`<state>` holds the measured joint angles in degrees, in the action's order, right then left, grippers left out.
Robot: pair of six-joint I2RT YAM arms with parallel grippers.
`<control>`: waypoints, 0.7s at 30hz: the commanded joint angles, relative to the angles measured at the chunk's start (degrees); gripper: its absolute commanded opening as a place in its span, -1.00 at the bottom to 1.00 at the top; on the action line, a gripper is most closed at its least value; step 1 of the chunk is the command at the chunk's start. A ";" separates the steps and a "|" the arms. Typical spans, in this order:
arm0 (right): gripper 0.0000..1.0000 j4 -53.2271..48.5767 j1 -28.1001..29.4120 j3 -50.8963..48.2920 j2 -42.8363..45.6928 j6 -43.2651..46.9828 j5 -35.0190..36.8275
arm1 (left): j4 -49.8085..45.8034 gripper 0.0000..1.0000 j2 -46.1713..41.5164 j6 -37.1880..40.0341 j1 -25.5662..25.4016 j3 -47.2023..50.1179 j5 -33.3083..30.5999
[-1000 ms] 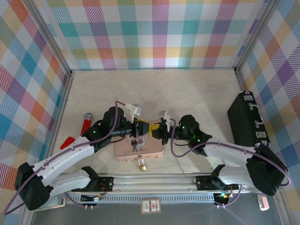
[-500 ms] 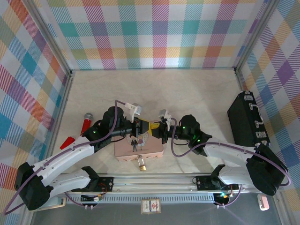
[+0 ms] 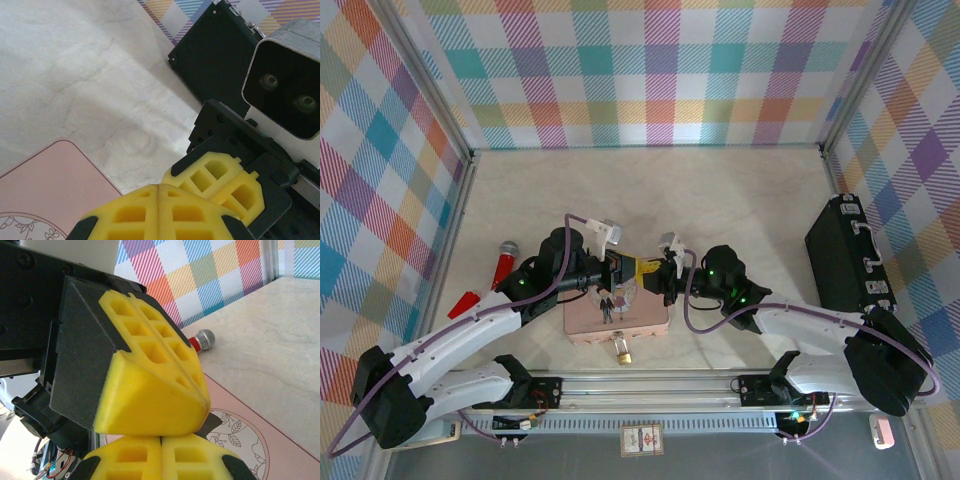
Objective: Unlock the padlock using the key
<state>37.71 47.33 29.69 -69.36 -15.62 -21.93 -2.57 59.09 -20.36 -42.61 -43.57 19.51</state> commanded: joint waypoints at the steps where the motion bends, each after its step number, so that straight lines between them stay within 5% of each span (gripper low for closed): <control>1: -1.00 3.18 0.31 1.51 -0.42 -1.37 1.84 | 1.80 -1.00 -1.12 -1.29 -0.25 1.20 -0.15; 3: -0.96 2.74 0.22 1.60 -0.17 -1.73 2.15 | 2.12 -1.00 -1.54 -1.77 -0.34 1.59 -2.28; 10: -0.33 1.16 -2.78 1.41 0.72 -5.89 1.94 | 5.83 -1.00 -2.93 -5.64 -0.22 3.76 -13.00; 14: -0.12 8.60 -7.03 -1.57 0.46 -13.74 -1.47 | 10.23 -1.00 -2.25 -8.51 -0.24 4.59 -14.76; 21: 0.00 14.89 -8.92 -1.17 -1.31 -28.08 -4.69 | 22.73 -1.00 -0.64 -14.89 -0.24 7.25 -14.70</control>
<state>46.13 38.28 28.47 -69.73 -34.87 -23.79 10.94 57.63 -31.20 -42.68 -38.15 5.65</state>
